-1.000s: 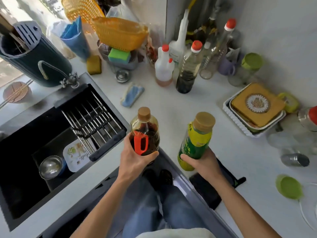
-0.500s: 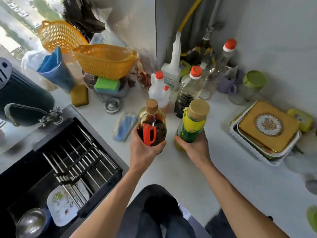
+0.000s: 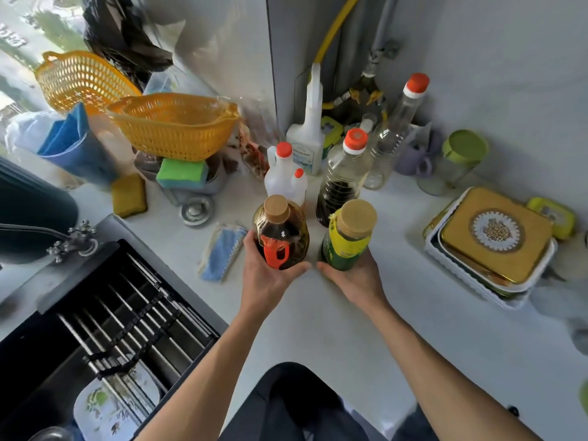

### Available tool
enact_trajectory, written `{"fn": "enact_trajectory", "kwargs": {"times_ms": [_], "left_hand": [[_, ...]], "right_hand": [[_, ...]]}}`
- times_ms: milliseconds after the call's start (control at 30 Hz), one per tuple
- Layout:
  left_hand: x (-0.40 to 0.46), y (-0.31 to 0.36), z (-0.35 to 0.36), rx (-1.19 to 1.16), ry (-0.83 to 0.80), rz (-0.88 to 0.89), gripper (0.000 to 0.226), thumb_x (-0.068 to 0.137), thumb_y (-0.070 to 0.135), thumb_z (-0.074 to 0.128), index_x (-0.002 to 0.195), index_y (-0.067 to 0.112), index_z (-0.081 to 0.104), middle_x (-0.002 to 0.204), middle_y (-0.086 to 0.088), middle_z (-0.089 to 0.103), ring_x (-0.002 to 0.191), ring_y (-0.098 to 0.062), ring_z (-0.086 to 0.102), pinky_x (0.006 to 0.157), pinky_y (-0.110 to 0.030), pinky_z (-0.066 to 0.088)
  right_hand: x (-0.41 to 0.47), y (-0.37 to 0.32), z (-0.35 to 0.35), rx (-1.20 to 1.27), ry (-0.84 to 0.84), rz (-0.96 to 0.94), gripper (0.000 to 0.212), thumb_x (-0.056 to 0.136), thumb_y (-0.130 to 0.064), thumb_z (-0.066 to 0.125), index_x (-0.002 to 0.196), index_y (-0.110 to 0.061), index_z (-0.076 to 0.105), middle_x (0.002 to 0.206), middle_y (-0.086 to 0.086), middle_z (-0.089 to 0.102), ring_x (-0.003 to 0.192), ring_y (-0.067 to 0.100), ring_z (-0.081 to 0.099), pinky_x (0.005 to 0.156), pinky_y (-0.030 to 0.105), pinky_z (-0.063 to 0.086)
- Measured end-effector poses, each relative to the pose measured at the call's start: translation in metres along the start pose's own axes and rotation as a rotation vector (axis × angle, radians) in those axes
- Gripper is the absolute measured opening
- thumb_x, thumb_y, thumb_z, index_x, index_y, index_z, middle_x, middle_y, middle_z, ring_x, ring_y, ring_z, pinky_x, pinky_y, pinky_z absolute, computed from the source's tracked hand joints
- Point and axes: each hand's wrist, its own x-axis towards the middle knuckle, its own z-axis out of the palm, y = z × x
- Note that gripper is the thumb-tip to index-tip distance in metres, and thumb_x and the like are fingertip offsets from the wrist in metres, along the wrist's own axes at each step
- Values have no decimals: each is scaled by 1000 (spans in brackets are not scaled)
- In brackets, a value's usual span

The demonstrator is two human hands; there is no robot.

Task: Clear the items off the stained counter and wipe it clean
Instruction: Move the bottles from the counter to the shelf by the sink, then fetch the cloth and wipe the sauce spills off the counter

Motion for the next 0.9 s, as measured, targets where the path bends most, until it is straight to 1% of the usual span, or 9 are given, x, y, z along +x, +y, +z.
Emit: {"fn": "enact_trajectory", "kwargs": {"times_ms": [100,200,267,400,500,600,700,800,900], "left_hand": [[-10,-1,-7,24,-39,-10,121,60,49,98,156,39,26,133,50,47,125,25,47,97,-3,45],[-36,-3,-17,106,-76,-93,122,74,37,95,167,32,17,165,13,42,150,-7,42,123,-30,39],[-62,-4,-20,148,-82,-198,111,83,31,89,169,25,19,170,-1,36,152,-19,42,124,-39,39],[-122,-6,-18,184,-127,-176,67,96,21,73,156,25,45,152,3,52,129,-10,55,111,-32,49],[-152,-10,-10,248,-334,-97,39,99,19,65,136,31,62,139,12,57,106,-2,66,99,-15,52],[-168,-9,4,380,-566,51,33,100,22,62,131,33,64,140,16,58,94,11,62,83,5,38],[-175,-5,24,449,-721,195,34,102,23,59,135,30,63,150,14,53,115,14,51,88,9,32],[-176,-2,47,503,-840,320,44,106,26,54,150,27,54,167,10,37,156,-7,28,119,-10,33],[-177,-5,72,633,-946,470,57,110,32,46,164,22,32,179,2,12,167,-19,0,134,-34,13]], "right_hand": [[-12,-3,-10,39,-87,-19,94,63,-43,94,143,-33,45,132,-30,59,123,-11,56,94,4,43],[-51,8,-28,-67,-92,63,96,80,-30,87,157,-29,31,151,-23,40,136,-8,39,110,15,33],[-90,20,-44,-145,-46,138,84,89,-22,78,159,-24,32,153,-17,38,136,-10,31,114,15,27],[-177,50,-73,-268,10,201,59,96,-14,67,151,-18,46,157,-7,45,150,10,36,121,30,34],[-226,67,-84,-338,44,275,55,97,-16,66,149,-22,48,160,-13,38,154,4,25,118,13,25],[-255,74,-83,-415,103,290,58,97,-22,67,151,-21,46,162,-15,34,156,1,16,124,23,23],[-273,80,-75,-483,194,298,67,97,-32,66,157,-17,39,167,-7,30,159,12,13,128,43,24],[-270,87,-68,-608,202,346,94,92,-69,47,164,-15,21,173,1,13,161,22,3,129,51,13],[-263,101,-62,-724,182,433,115,82,-90,34,166,-17,3,174,2,-5,160,23,-8,127,52,3]]}}
